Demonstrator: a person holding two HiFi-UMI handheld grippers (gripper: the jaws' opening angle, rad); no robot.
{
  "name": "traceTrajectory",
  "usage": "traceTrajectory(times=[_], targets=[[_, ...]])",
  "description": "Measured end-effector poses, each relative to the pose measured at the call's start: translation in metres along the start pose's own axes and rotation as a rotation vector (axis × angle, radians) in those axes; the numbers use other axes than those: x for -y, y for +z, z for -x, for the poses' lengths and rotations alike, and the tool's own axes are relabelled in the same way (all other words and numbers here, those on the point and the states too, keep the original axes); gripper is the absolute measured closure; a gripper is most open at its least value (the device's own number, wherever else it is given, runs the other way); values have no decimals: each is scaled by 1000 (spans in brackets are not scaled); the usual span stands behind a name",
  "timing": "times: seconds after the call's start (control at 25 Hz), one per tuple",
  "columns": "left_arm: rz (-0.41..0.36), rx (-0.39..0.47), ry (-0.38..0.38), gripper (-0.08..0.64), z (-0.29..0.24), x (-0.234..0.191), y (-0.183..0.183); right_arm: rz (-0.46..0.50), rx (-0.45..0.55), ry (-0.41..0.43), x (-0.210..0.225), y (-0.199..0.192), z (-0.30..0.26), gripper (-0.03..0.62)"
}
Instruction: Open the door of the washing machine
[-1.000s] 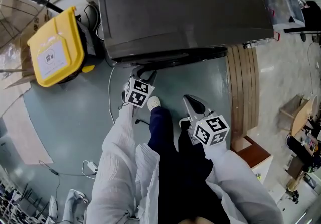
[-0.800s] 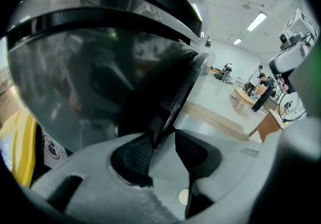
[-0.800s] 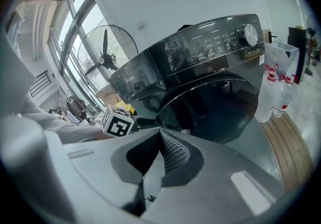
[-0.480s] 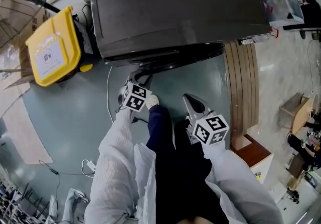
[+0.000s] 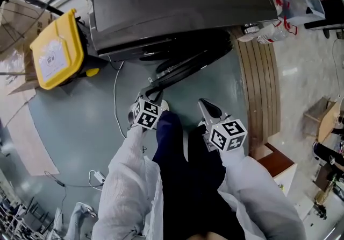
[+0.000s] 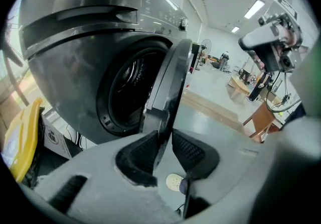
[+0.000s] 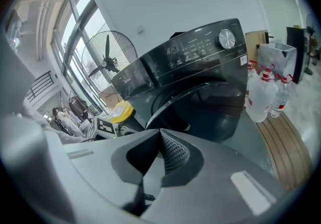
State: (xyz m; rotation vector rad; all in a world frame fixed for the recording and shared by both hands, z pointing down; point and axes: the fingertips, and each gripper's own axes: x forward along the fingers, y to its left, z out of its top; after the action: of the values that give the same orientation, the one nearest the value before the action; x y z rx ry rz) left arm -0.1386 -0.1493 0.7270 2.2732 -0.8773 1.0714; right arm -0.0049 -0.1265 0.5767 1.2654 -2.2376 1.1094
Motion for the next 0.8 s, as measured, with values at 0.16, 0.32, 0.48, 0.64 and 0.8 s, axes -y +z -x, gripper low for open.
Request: traceTrajectory(times=[0.16, 0.32, 0.48, 0.64, 0.8], targets=[[19, -27, 5, 466, 0, 23, -9, -23, 33, -10, 12, -5, 22, 584], [31, -55, 26, 469, -1, 44, -17, -34, 72, -20, 26, -3, 45, 584], [41, -71, 33, 474, -2, 68, -23, -52, 93, -28, 37, -10, 67, 584], [37, -55, 36, 477, -5, 96, -25, -49, 91, -24, 46, -25, 87, 584], [58, -58, 41, 478, -8, 123, -31, -47, 94, -17, 54, -37, 105, 584]])
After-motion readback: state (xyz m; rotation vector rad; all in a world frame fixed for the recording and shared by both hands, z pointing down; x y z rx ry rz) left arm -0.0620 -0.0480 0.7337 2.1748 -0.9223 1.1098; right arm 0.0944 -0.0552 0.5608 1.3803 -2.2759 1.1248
